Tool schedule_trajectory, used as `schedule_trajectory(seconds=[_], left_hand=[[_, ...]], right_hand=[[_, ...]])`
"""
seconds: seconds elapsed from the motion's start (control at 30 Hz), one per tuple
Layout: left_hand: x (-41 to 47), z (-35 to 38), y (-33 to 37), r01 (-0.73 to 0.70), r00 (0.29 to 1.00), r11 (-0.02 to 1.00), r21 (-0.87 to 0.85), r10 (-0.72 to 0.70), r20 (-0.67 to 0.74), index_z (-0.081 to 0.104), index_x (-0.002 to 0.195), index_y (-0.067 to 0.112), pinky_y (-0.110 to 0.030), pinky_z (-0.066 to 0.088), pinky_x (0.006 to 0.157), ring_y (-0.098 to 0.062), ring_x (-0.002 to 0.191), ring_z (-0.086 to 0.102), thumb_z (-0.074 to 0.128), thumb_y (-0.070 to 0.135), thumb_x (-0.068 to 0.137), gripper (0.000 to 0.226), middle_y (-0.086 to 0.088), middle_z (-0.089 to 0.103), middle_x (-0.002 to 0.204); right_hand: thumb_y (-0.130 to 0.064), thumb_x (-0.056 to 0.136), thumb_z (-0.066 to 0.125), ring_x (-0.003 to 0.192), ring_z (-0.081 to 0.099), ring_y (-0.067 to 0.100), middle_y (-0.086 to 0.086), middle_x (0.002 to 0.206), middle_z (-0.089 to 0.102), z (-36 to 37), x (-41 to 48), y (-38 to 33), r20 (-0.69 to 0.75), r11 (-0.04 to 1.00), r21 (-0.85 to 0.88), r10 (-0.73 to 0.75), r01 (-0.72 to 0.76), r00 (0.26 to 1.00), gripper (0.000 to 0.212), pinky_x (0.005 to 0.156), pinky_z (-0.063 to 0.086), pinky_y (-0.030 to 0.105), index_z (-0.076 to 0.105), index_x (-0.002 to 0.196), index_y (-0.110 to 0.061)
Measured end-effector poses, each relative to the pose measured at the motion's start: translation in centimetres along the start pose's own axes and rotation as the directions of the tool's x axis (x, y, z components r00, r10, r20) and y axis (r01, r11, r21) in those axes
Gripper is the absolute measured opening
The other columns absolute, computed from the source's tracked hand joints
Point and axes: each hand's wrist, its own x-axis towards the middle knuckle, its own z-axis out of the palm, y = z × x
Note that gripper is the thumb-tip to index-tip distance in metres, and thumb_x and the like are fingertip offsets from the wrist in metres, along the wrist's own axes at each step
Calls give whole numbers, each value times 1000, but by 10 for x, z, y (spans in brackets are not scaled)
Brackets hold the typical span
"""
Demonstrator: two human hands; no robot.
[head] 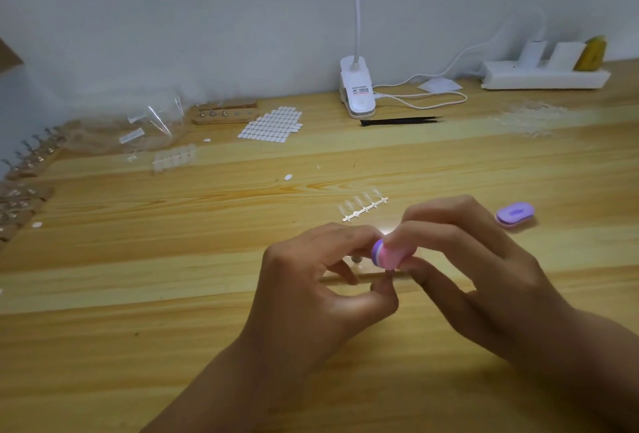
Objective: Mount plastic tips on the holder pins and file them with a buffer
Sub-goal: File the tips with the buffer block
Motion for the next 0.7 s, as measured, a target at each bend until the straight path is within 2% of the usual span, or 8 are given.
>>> schedule_trajectory(seconds=[0.13,0.27,0.37,0.43,0.5,0.6,0.7], left_hand=[[2,-1,0,95,995,994,-51,-96,-20,77,88,15,-15,52,63,-8,74,68,76,4,60,29,8,73,81],[1,1,2,21,999,999,-36,-20,25,76,91,11,-13,50,63,-8,74,67,79,2,64,29,9,73,83],[0,1,-1,59,998,997,-45,-59,7,77,89,12,-20,54,62,-12,75,67,77,3,62,28,7,73,83],[1,1,-1,97,995,994,-58,-97,2,77,89,14,-23,56,62,-13,76,68,75,5,61,29,8,72,82],[2,2,0,85,996,994,-66,-84,18,77,91,14,-21,55,62,-11,75,67,76,4,63,30,9,72,83],[1,3,0,38,999,998,-45,-37,34,76,89,10,-18,53,63,-12,72,66,77,3,63,27,9,71,80],[1,1,0,90,996,994,-62,-90,-1,75,84,15,-14,51,62,-10,70,67,75,4,60,26,10,70,79]], right_hand=[[-3,94,61,103,61,19,3,110,60,-2,1,3,-40,998,32,51,-50,998,20,92,48,27,63,111,-12],[-3,95,62,106,60,19,2,114,59,4,1,-4,-31,999,36,-7,8,999,19,94,46,28,65,113,-10],[-3,95,58,103,61,20,1,112,58,2,-1,4,-9,1000,11,22,-22,1000,15,92,48,30,67,107,-4],[-4,95,58,104,62,22,4,111,59,0,0,6,-21,998,43,56,-56,998,16,91,50,32,65,109,-8],[-4,95,59,106,62,22,4,112,60,2,1,1,-45,997,72,42,-39,998,20,92,49,31,63,112,-14],[-3,96,58,107,59,18,-1,115,56,6,-1,-2,-15,999,49,-16,16,1000,18,95,46,27,64,112,-10],[-4,96,56,104,60,19,2,111,59,0,-1,9,2,998,30,55,-55,998,14,91,49,30,65,106,-6]])
